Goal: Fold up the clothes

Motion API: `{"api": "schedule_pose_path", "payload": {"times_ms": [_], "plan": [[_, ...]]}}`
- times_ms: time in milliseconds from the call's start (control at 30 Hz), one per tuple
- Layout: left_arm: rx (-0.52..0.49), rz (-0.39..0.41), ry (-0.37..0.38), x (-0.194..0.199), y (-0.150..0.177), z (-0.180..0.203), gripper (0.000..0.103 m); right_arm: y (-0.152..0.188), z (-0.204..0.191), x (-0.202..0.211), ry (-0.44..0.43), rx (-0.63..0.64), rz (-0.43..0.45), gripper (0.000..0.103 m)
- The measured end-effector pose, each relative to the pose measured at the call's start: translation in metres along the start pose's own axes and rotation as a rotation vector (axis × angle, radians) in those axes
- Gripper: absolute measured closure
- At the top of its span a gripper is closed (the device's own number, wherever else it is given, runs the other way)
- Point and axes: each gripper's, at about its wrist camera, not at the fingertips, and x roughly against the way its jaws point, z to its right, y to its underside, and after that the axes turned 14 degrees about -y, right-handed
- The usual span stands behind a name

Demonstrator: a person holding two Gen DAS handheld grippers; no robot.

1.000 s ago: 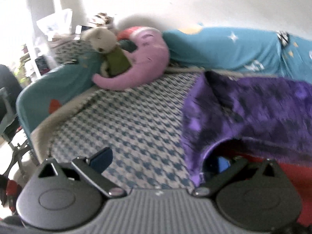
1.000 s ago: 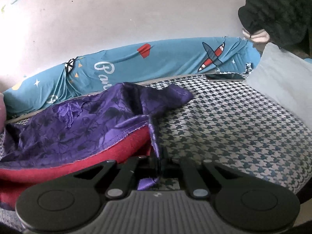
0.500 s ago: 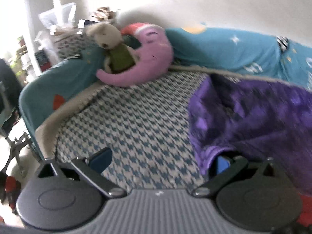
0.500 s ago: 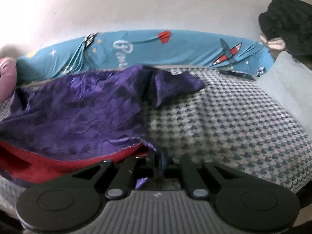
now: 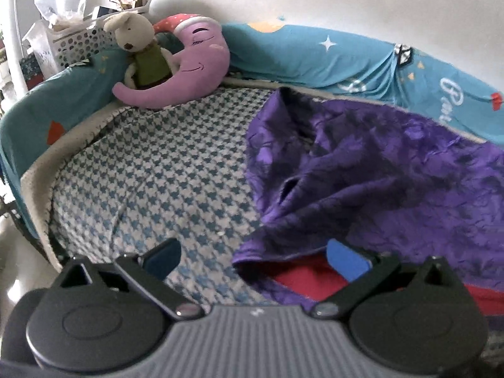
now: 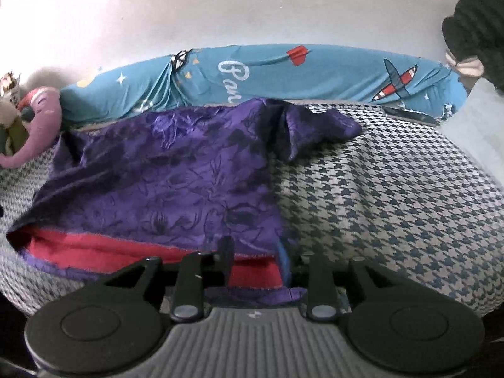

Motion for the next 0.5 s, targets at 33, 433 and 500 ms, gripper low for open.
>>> {"api": "schedule_pose_path", "payload": {"times_ms": [33,433,500], "plan": [[-0.003,-0.002,0.011,0.0,-0.002,0.001,0.0,-0.003,0.002,-0.003,-0.003,-0.012,0.003,0.074],[-0.045,-0.038,0.074,-0.024,-0.016,0.038,0.0,-0.028,0.008,-0.061,-0.086,-0.081,-0.112,0.074],[-0.053,-0.048,0.082,-0.029,-0.015,0.046,0.0,-0.032,0.006,-0.07,-0.084,-0.075,-0.117,0.074]]}}
